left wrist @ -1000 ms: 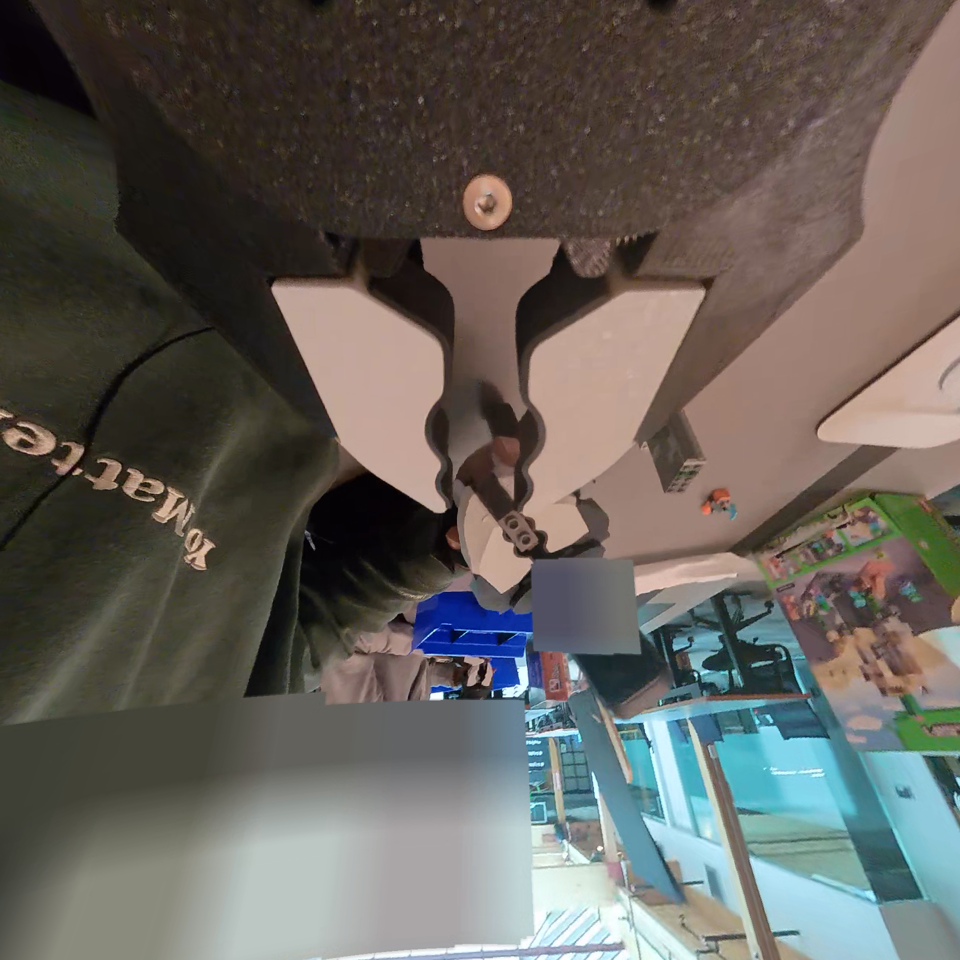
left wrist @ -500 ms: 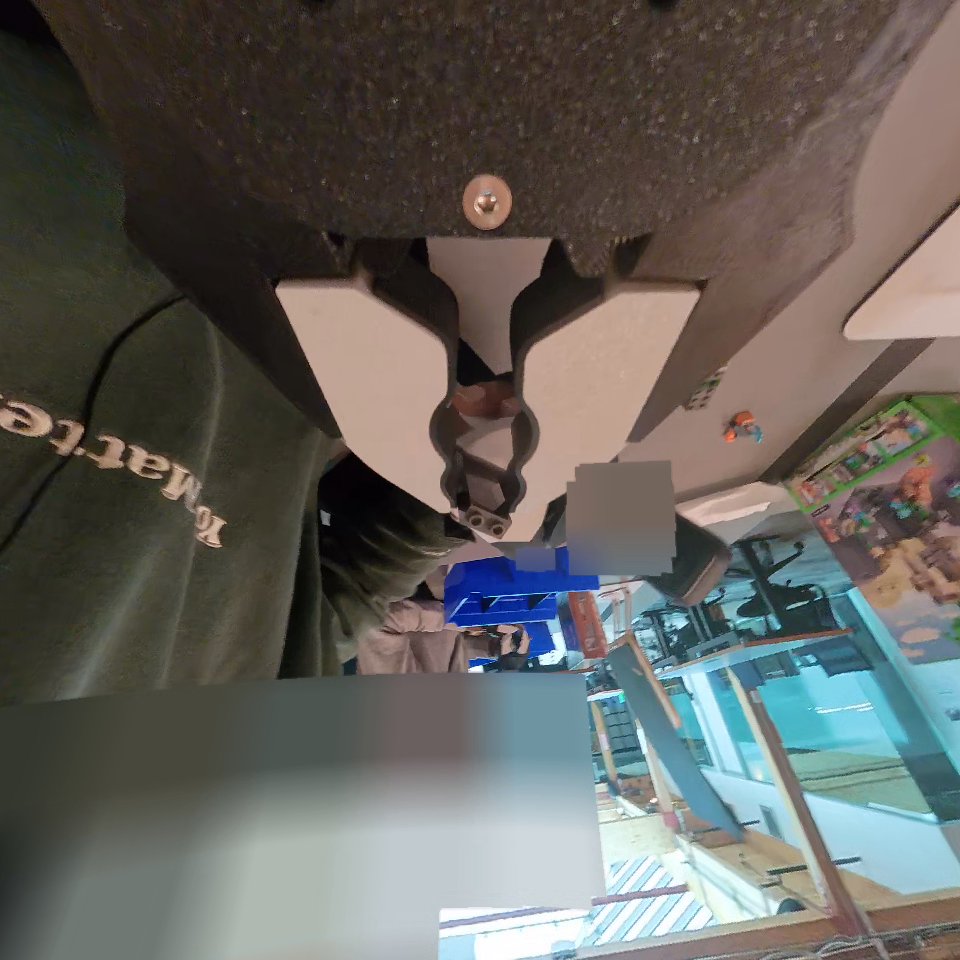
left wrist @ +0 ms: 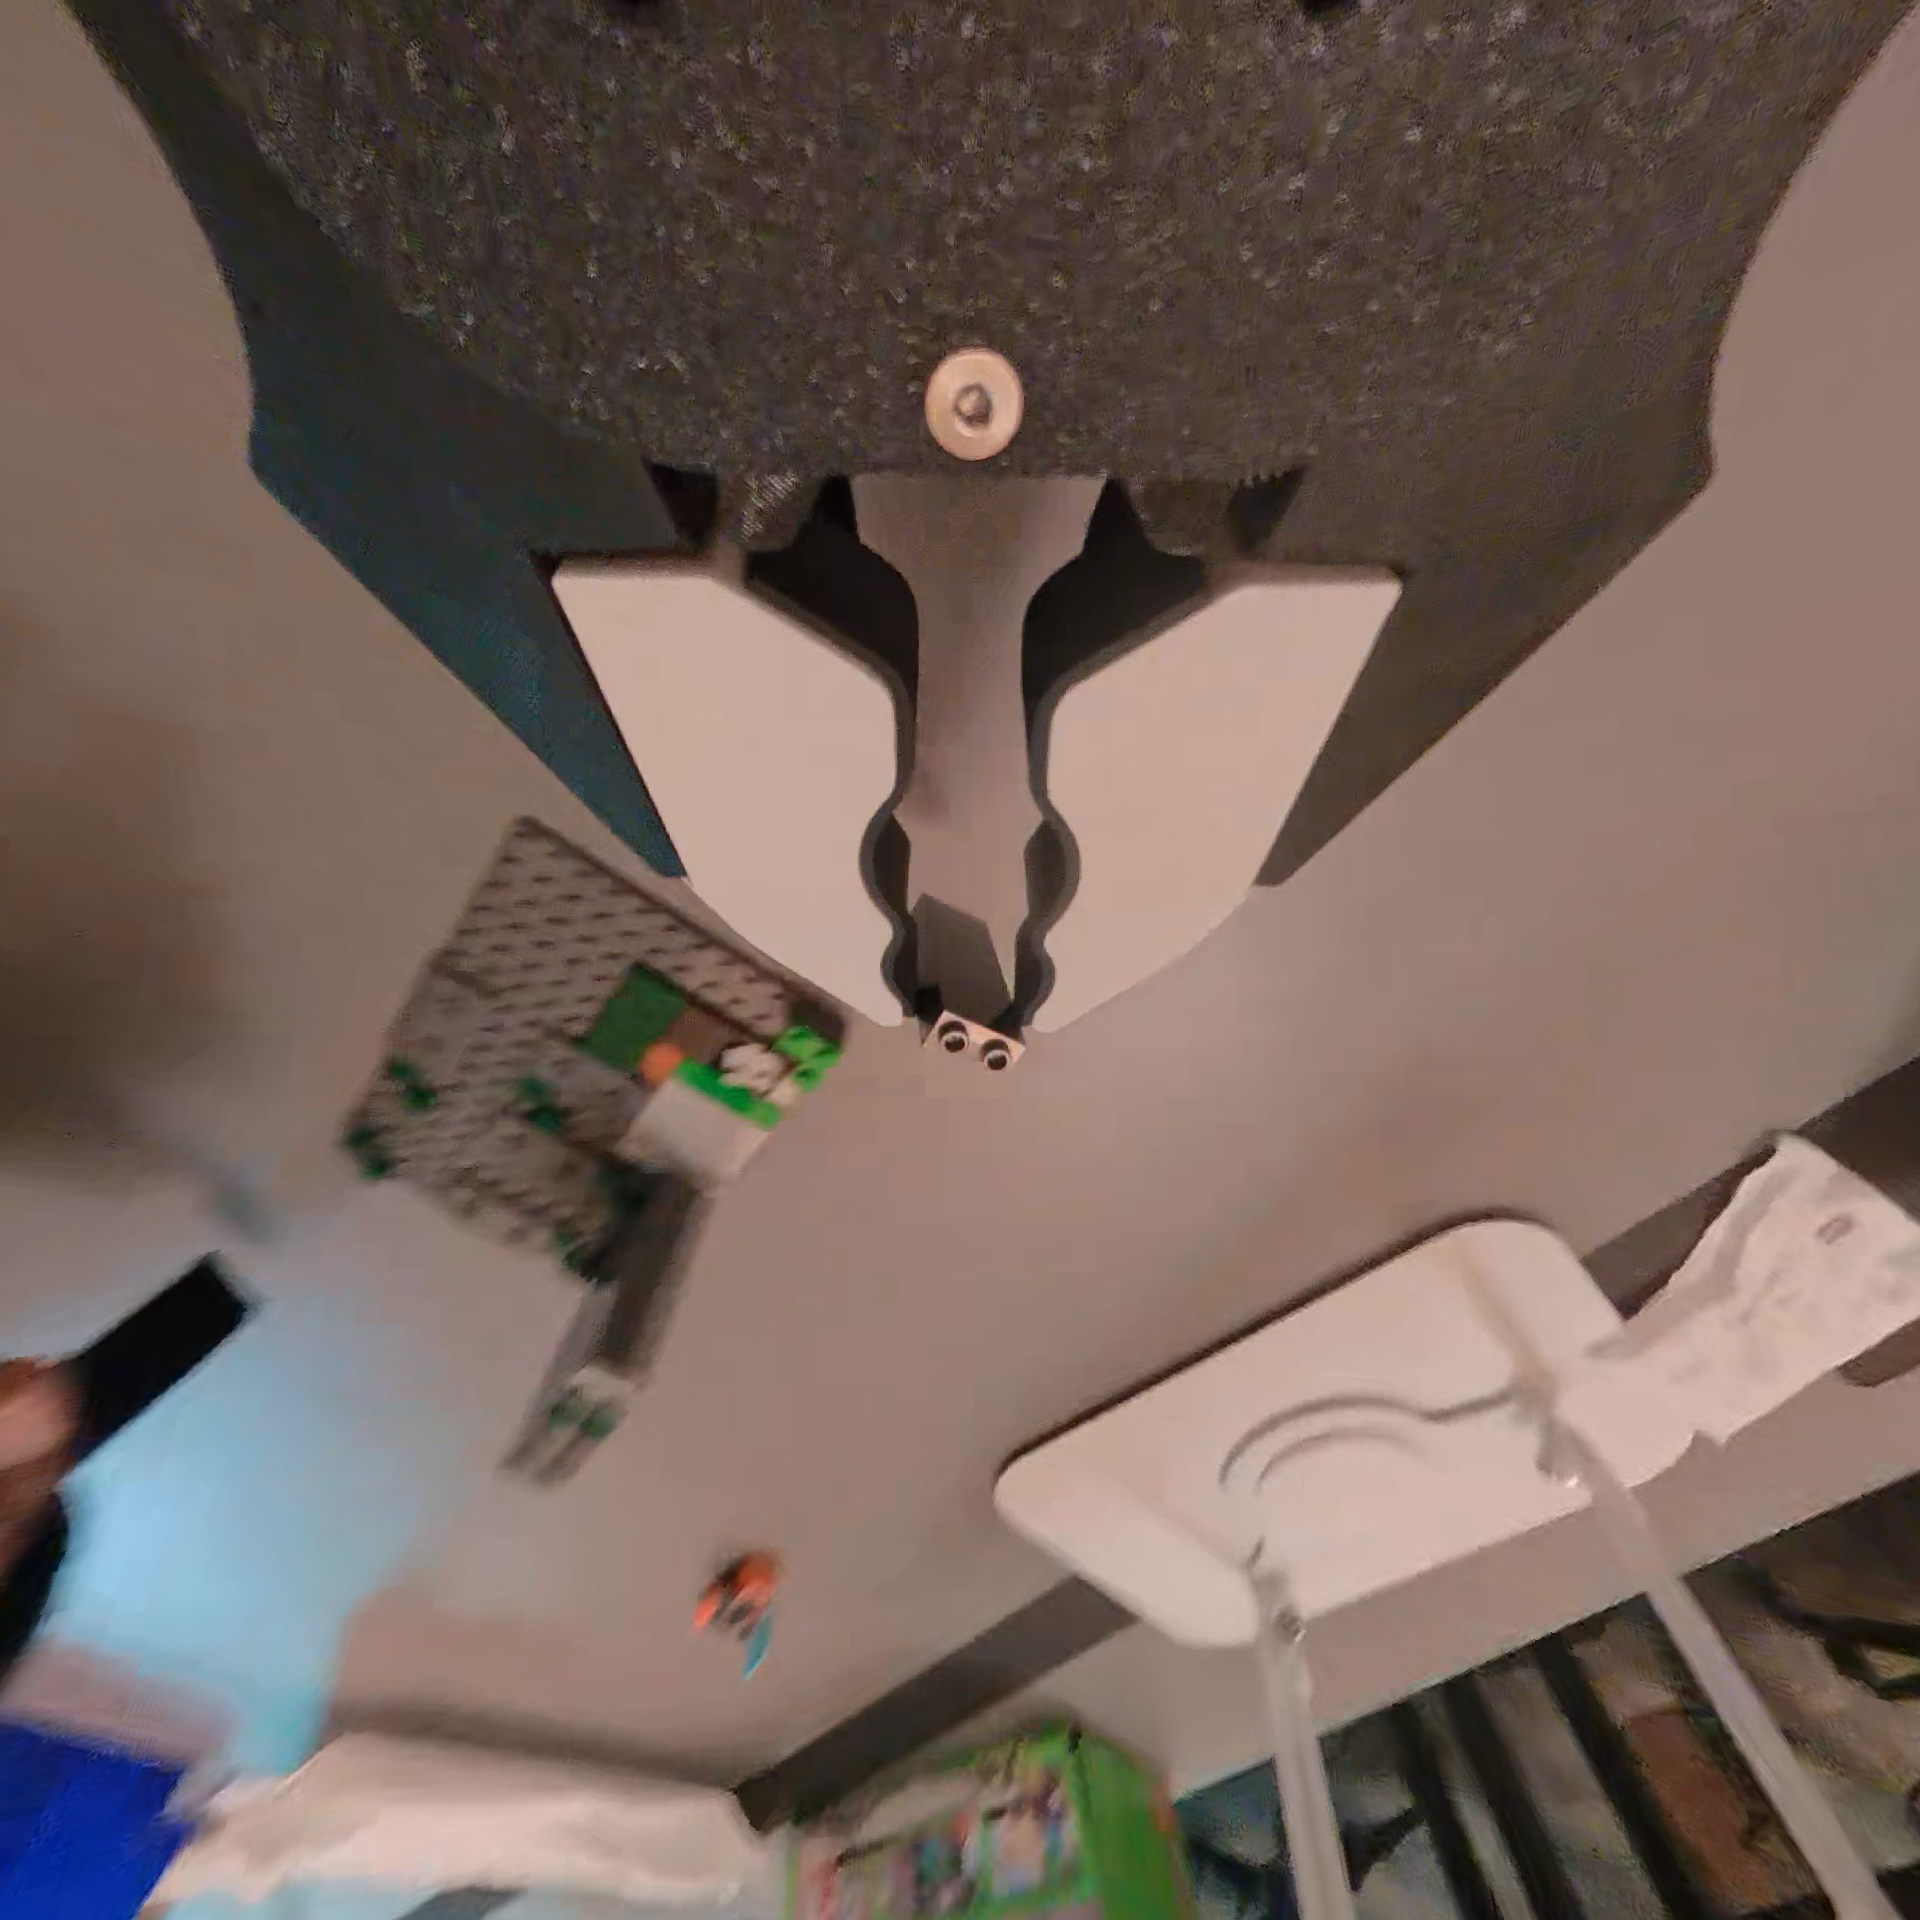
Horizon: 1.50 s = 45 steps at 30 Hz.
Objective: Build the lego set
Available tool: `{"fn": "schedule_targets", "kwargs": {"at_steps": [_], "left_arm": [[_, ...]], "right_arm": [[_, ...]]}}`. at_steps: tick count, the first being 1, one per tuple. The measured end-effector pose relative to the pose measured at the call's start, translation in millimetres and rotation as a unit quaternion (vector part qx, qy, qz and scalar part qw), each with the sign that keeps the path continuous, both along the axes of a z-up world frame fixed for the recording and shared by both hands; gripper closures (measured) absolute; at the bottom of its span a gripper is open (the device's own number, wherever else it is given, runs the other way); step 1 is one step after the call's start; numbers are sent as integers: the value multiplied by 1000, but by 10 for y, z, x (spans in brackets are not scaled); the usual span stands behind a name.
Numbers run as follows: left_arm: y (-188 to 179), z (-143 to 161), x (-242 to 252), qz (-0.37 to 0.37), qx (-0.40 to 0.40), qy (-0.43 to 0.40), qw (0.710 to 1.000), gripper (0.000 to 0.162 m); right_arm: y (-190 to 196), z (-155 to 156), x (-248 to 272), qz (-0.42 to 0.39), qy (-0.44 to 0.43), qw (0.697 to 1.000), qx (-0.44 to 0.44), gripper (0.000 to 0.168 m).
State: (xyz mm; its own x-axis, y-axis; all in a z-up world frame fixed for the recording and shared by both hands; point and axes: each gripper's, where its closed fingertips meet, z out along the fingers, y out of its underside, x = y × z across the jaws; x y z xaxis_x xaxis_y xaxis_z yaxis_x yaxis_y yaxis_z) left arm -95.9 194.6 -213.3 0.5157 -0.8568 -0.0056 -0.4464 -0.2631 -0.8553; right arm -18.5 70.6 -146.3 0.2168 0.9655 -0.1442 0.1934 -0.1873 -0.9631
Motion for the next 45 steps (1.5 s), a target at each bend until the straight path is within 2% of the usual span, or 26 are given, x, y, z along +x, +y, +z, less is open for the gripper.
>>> {"fn": "schedule_targets", "kwargs": {"at_steps": [5, 18, 23, 24, 26, 27, 31, 35, 38, 41, 45], "left_arm": [[167, -341, 15, 3, 3, 33, 999, 145], [124, -352, -7, -10, 7, 24, 1000, 137], [43, -72, -130, 14, 36, 34, 999, 132], [1, 58, -168, 22, 48, 27, 998, 134], [-92, 389, -292, 40, 76, 6, 996, 151], [-122, 567, -397, 56, 95, -3, 994, 162], [-206, 1138, -976, 121, 128, -33, 984, 162], [-149, 1408, -1867, 227, 147, 3, 963, 162], [-104, 1392, -2610, 313, 120, 38, 941, 162], [-121, 1236, -3239, 375, 79, 78, 920, 162], [-181, 950, -3725, 413, 23, 95, 905, 159]], "right_arm": [[27, -70, 70, -12, -13, 1000, 12, 145], [62, -109, 87, -12, 0, 1000, -2, 146], [57, -103, 86, -13, -1, 1000, 1, 146], [55, -100, 84, -12, 0, 1000, 0, 146], [52, -103, 79, -10, 1, 1000, -2, 146], [51, -108, 77, -9, 1, 1000, -3, 146], [38, -132, 58, -5, -2, 1000, -6, 146], [20, -147, 43, -1, -5, 1000, -7, 146], [8, -155, 31, 1, -6, 1000, -9, 146], [0, -173, 19, 3, -10, 1000, -11, 146], [-12, -207, 4, 5, -16, 1000, -15, 146]]}}
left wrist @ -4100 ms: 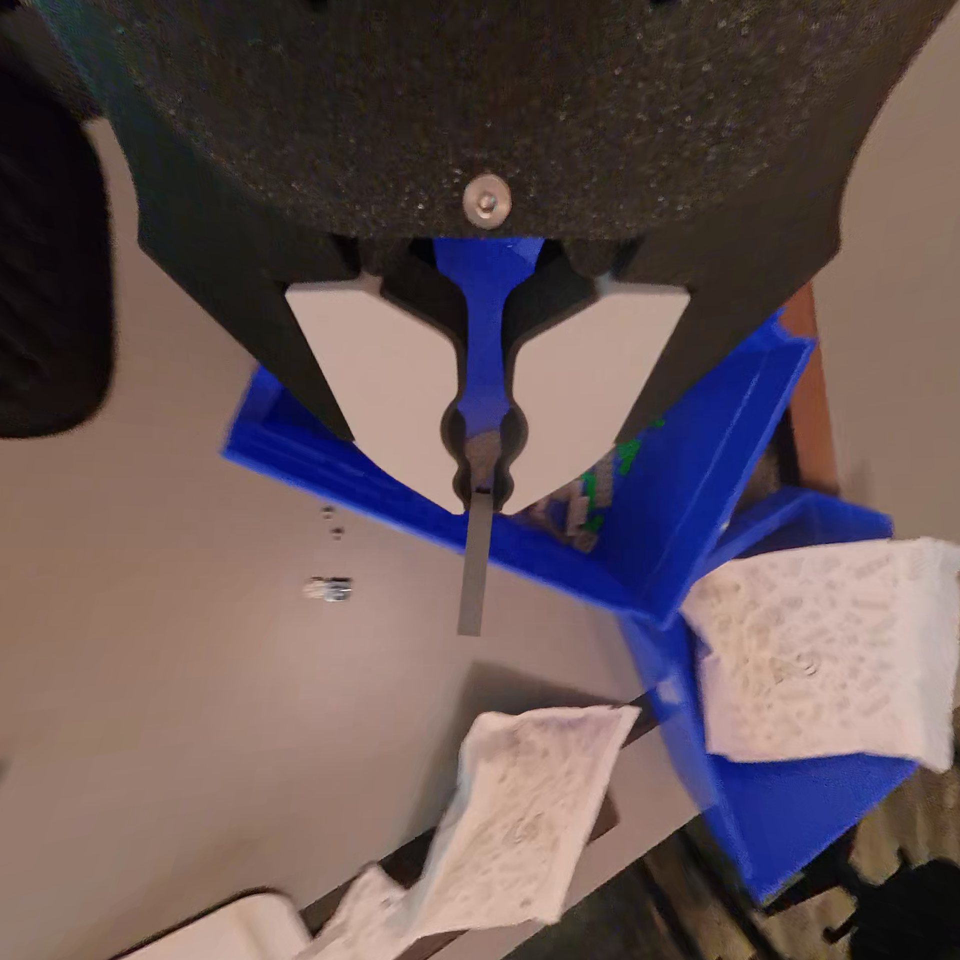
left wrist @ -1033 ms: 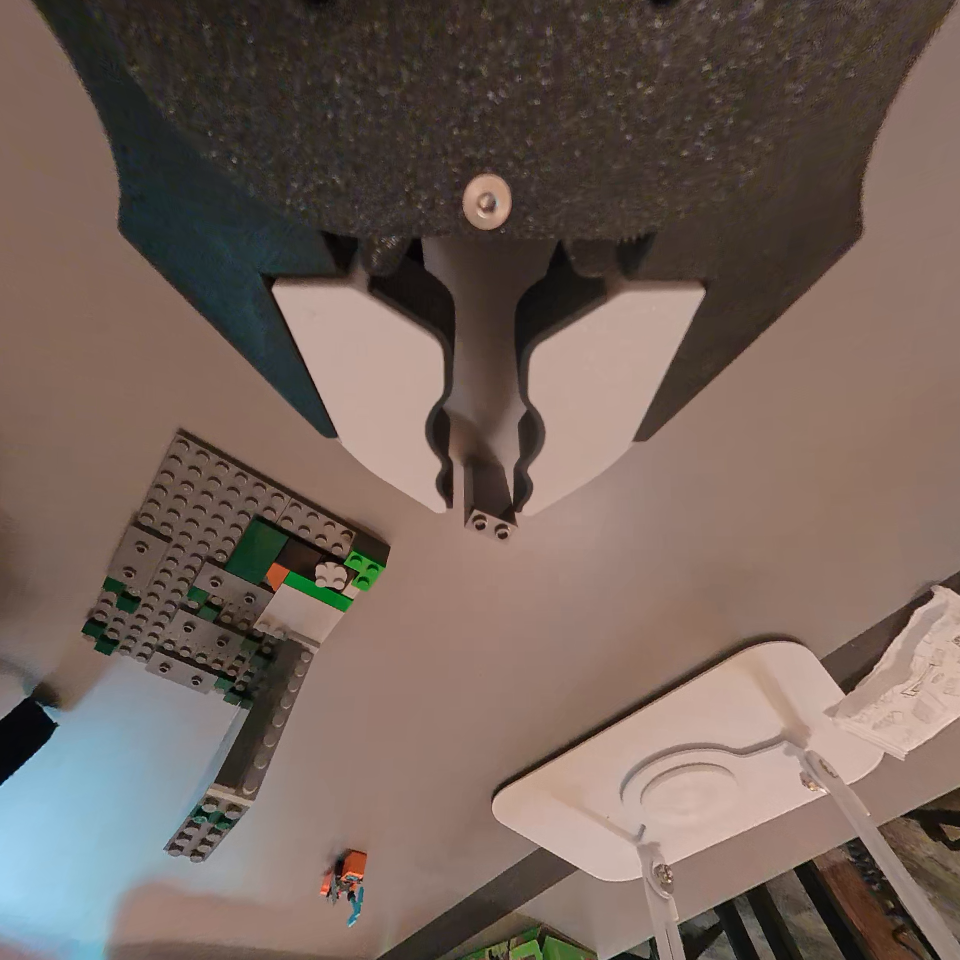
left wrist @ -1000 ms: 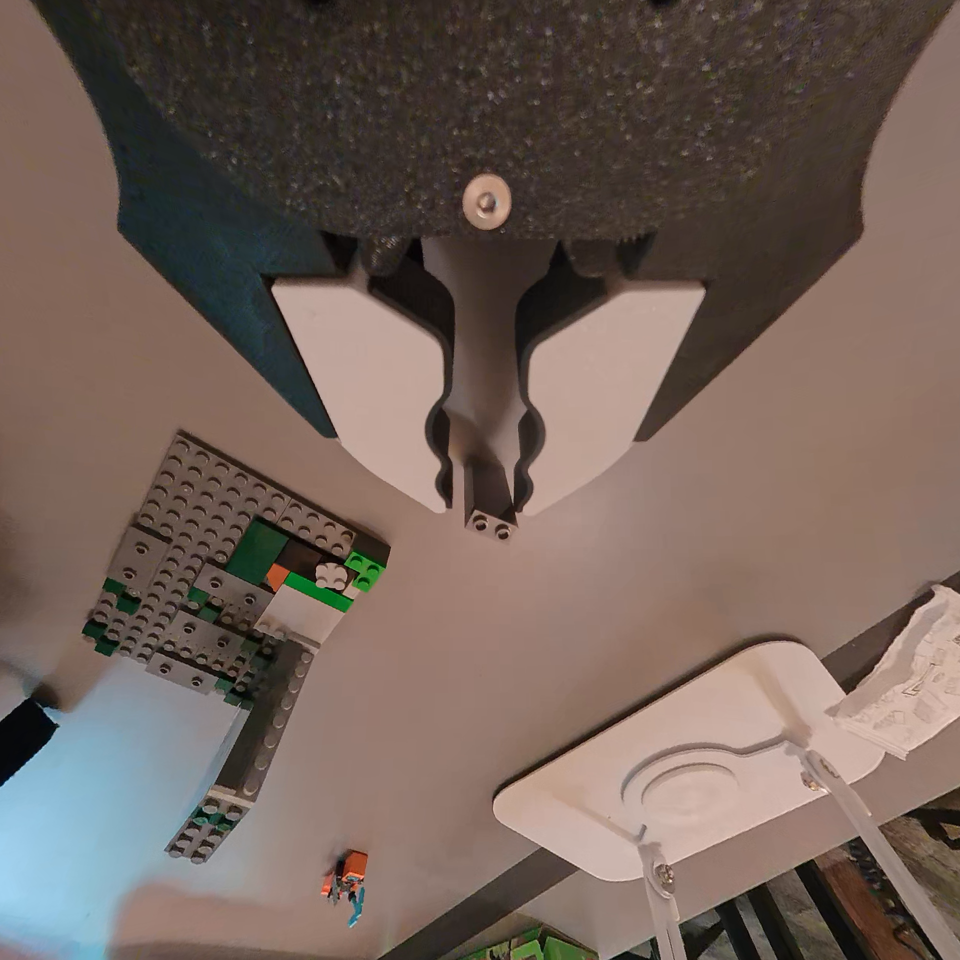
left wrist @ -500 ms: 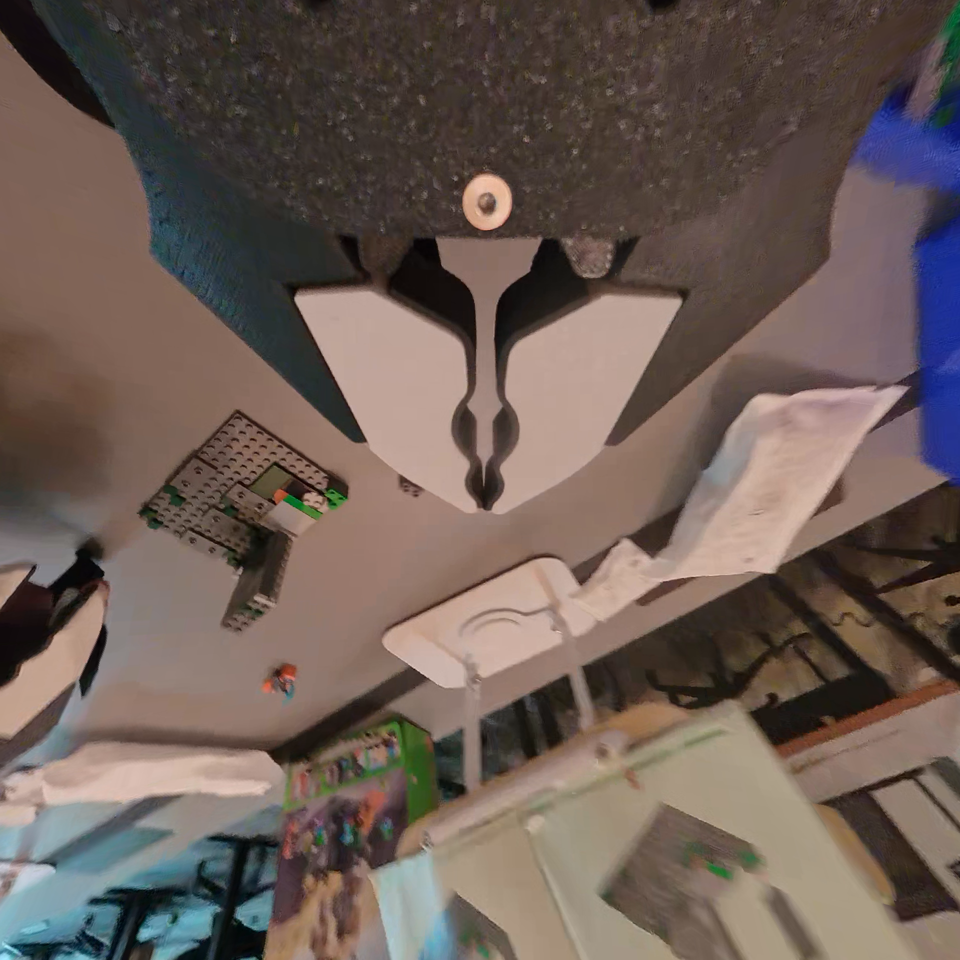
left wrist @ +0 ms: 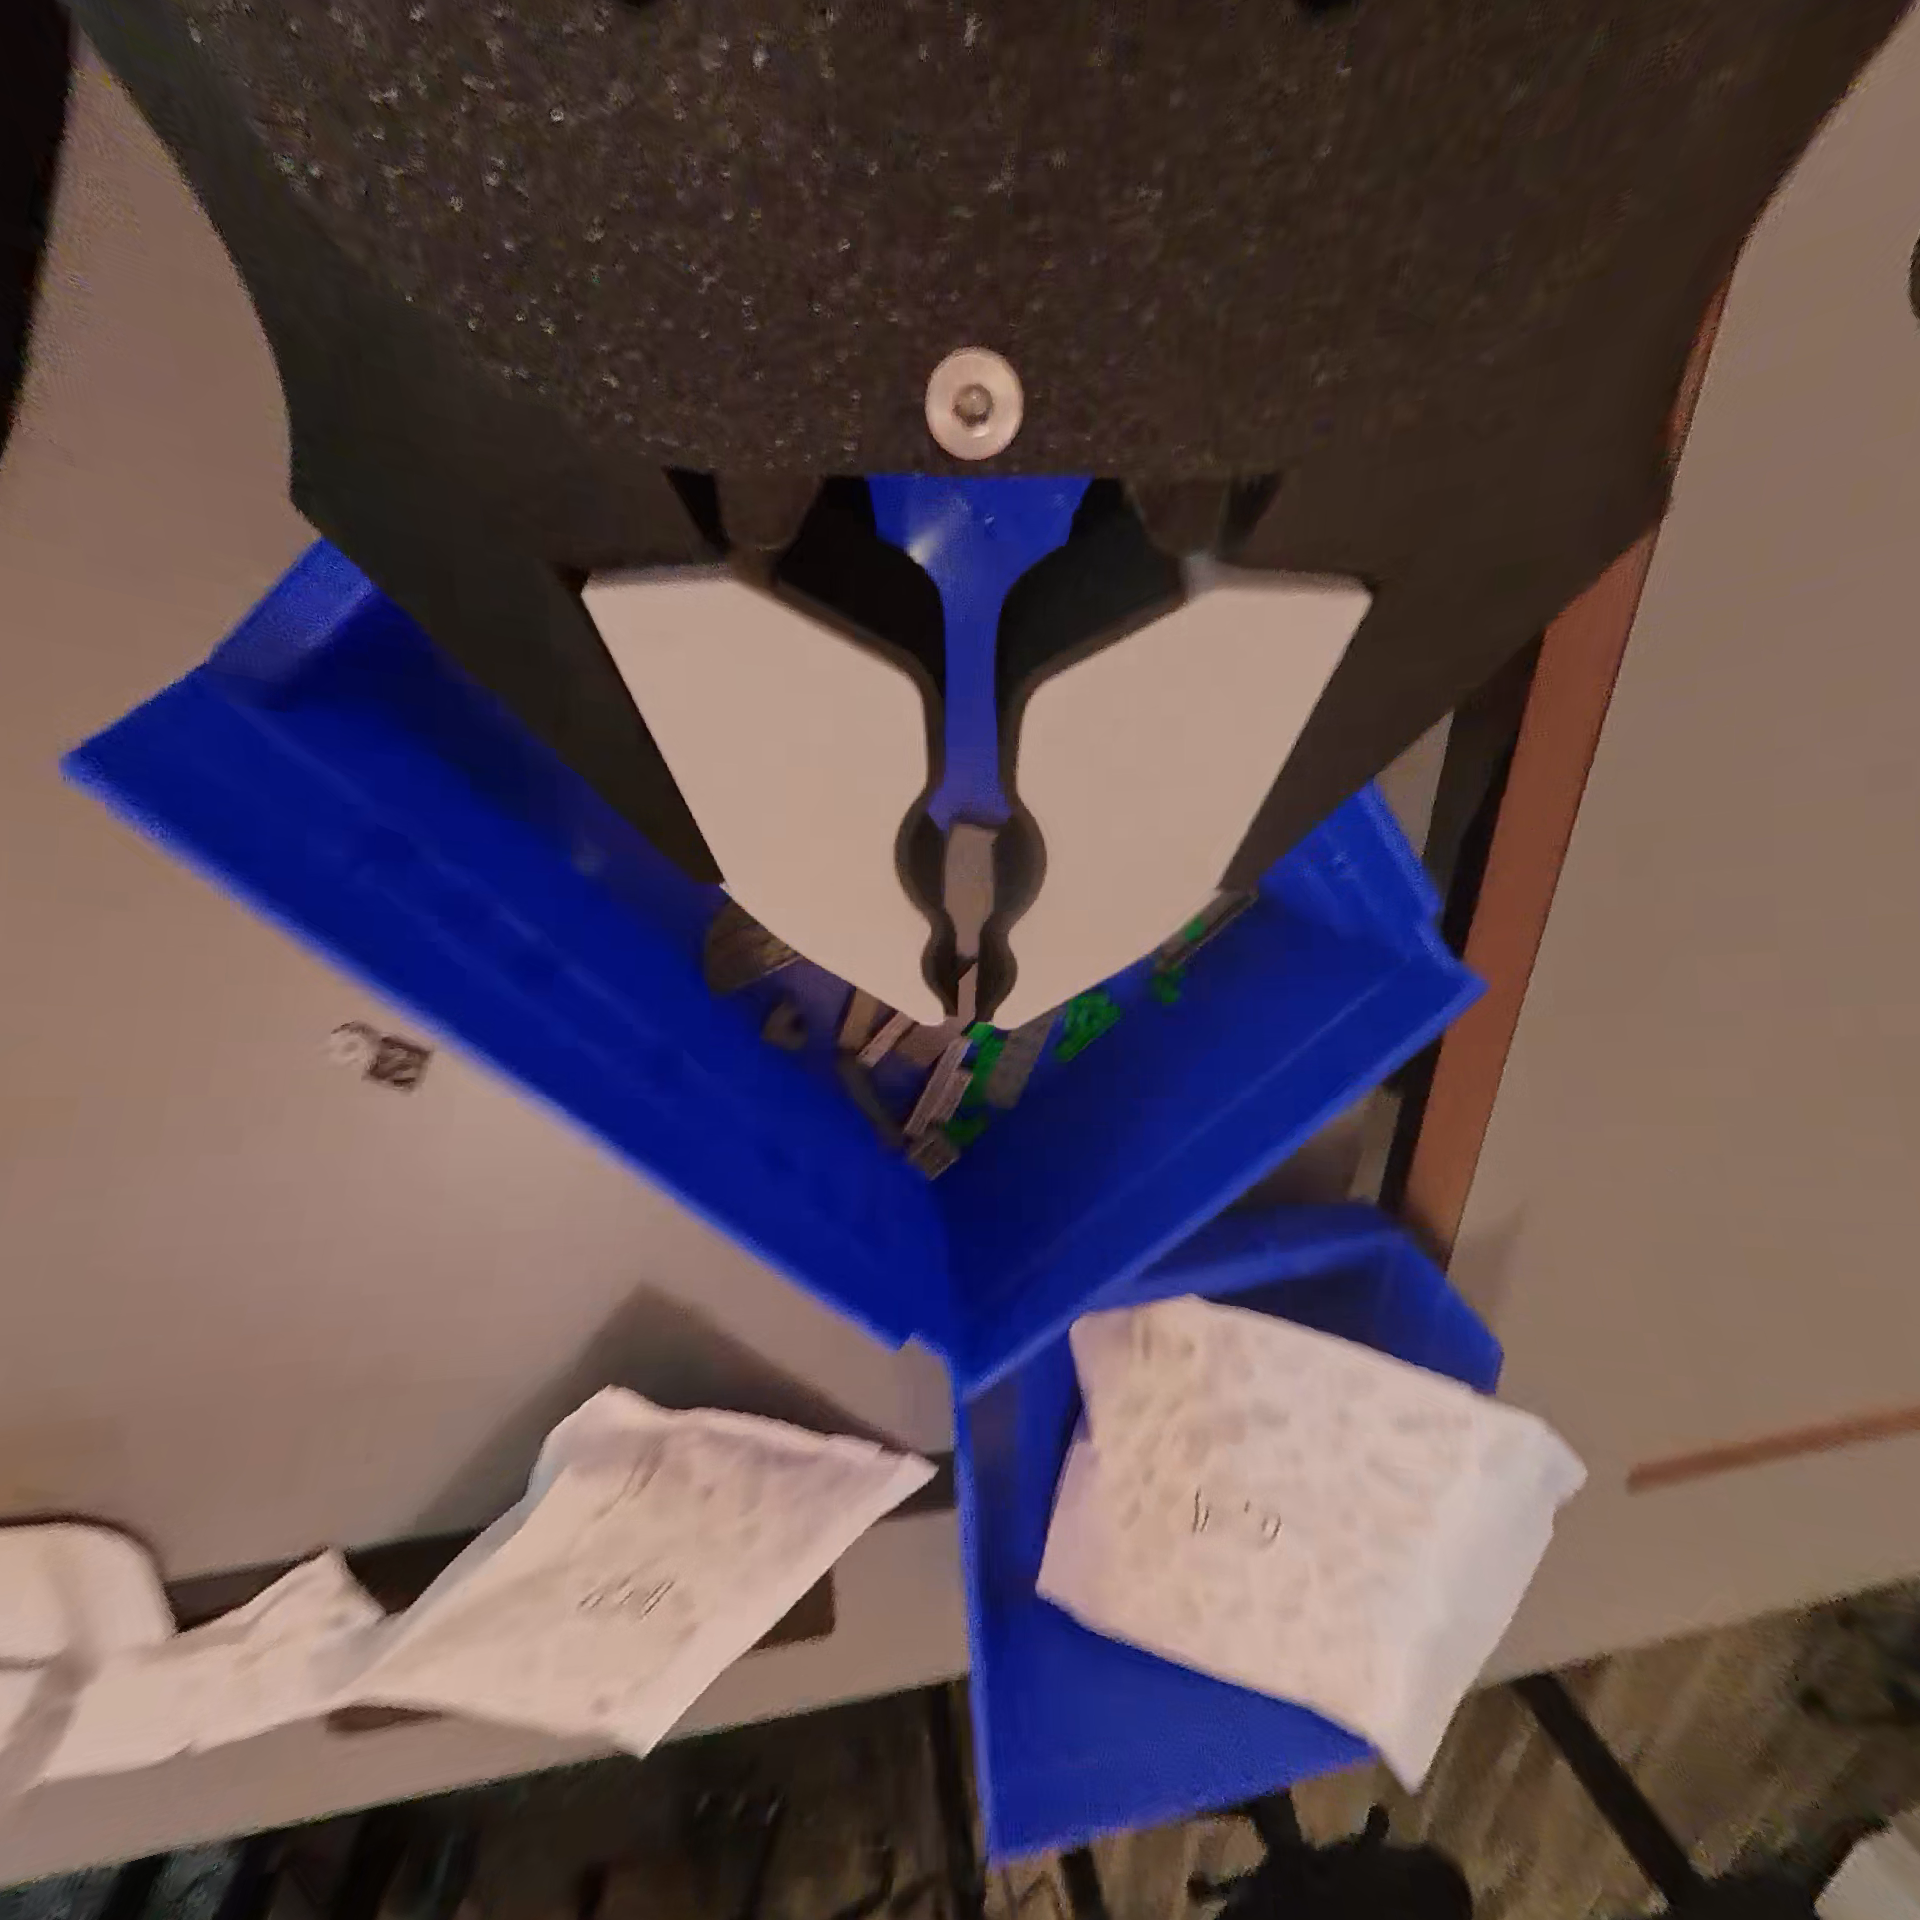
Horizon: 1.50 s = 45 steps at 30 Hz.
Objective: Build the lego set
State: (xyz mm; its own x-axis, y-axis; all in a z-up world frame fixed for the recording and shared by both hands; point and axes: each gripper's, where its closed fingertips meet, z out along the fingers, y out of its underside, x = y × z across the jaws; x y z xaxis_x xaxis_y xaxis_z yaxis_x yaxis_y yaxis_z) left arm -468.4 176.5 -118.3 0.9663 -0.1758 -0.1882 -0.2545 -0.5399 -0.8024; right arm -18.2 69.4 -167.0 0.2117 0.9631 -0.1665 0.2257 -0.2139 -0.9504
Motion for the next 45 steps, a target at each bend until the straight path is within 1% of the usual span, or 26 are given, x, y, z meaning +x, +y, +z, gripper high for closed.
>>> {"fn": "schedule_targets", "kwargs": {"at_steps": [3, 5, 9, 14, 17, 20, 23, 27, 32, 35, 39, 40, 41, 42, 45], "left_arm": [[-29, -220, -246, 21, -33, 16, 999, 157], [-31, -315, -334, 19, -48, 14, 999, 155], [-34, -427, -477, -1, -91, 33, 995, 145], [-17, -554, -606, -49, -166, 86, 981, 145], [-3, -744, -641, -85, -230, 137, 960, 145], [32, -996, -689, -126, -291, 204, 926, 145], [81, -1230, -801, -157, -347, 269, 885, 145], [159, -1397, -916, -170, -395, 302, 851, 145], [206, -1499, -909, -193, -417, 312, 832, 145], [198, -1539, -906, -198, -428, 333, 817, 152], [158, -1556, -884, -209, -440, 336, 806, 161], [142, -1560, -887, -211, -446, 335, 803, 160], [100, -1588, -855, -222, -459, 319, 799, 134], [102, -1588, -882, -218, -466, 324, 794, 133], [168, -1591, -934, -218, -469, 333, 788, 138]], "right_arm": [[-1, -16, -11, 0, -3, 1000, -2, 146], [1, -24, -14, -1, -5, 1000, -4, 146], [-3, -43, -21, -1, -8, 1000, -6, 146], [2, -99, -52, 3, -11, 1000, -18, 146], [0, -144, -79, 6, -16, 1000, -24, 146], [-2, -179, -96, 7, -22, 999, -27, 146], [1, -194, -98, 6, -24, 999, -29, 146], [6, -199, -86, 3, -25, 999, -30, 146], [30, -214, -66, -2, -22, 999, -36, 146], [40, -241, -70, -1, -22, 999, -42, 146], [33, -269, -81, 3, -26, 999, -44, 146], [31, -271, -83, 3, -26, 999, -45, 146], [29, -272, -85, 4, -26, 999, -45, 146], [29, -274, -86, 4, -26, 999, -46, 146], [31, -278, -91, 4, -25, 999, -48, 146]]}}
